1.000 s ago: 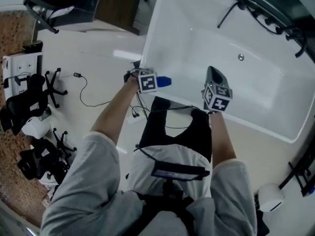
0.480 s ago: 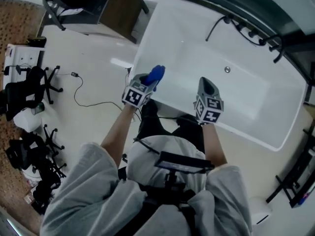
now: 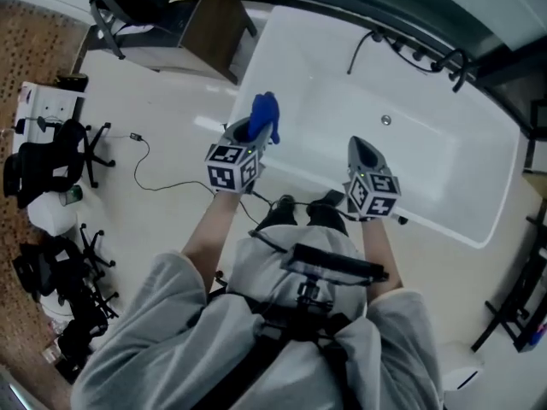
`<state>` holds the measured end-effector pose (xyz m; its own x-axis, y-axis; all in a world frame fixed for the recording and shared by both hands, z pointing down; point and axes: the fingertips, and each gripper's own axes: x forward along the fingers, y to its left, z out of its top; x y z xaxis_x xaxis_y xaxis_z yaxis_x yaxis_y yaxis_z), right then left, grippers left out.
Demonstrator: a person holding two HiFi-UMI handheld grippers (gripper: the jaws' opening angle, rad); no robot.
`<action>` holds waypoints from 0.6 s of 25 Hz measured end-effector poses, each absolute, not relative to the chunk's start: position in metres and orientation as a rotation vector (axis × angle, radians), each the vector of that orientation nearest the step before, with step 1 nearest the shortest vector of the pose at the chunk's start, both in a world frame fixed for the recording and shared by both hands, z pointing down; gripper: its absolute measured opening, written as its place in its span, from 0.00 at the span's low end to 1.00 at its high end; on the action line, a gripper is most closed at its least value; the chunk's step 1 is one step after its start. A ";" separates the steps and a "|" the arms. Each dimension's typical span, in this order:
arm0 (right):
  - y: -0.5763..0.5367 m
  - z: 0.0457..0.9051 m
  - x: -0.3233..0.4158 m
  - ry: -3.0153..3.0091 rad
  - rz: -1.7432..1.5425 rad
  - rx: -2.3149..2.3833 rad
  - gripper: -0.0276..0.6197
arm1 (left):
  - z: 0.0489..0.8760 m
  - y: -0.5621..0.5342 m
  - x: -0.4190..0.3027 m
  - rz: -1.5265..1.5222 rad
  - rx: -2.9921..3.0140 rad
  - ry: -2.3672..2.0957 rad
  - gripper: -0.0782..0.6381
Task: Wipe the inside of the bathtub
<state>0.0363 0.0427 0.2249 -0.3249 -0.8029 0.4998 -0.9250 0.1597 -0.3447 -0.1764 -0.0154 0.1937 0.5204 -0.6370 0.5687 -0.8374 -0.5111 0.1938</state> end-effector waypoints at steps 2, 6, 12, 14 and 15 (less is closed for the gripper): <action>0.055 0.210 0.040 -2.202 0.887 1.746 0.06 | 0.190 -0.004 -0.178 0.604 2.350 -1.164 0.28; 0.084 0.192 0.036 -2.132 0.878 1.840 0.06 | 0.188 0.016 -0.190 0.622 2.410 -1.081 0.28; 0.143 0.183 0.034 -1.978 0.812 2.003 0.06 | 0.193 0.045 -0.214 0.629 2.492 -0.968 0.28; 0.168 0.189 0.040 -1.927 0.844 2.050 0.06 | 0.202 0.059 -0.215 0.642 2.508 -0.921 0.28; 0.182 0.191 0.046 -1.904 0.859 2.070 0.06 | 0.207 0.066 -0.211 0.647 2.514 -0.897 0.28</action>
<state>0.0461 0.1821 0.1908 0.0012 -0.8440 0.5364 -0.9605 -0.1502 -0.2341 -0.2108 0.0662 0.2068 0.6882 -0.4844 0.5401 -0.6655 -0.7179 0.2042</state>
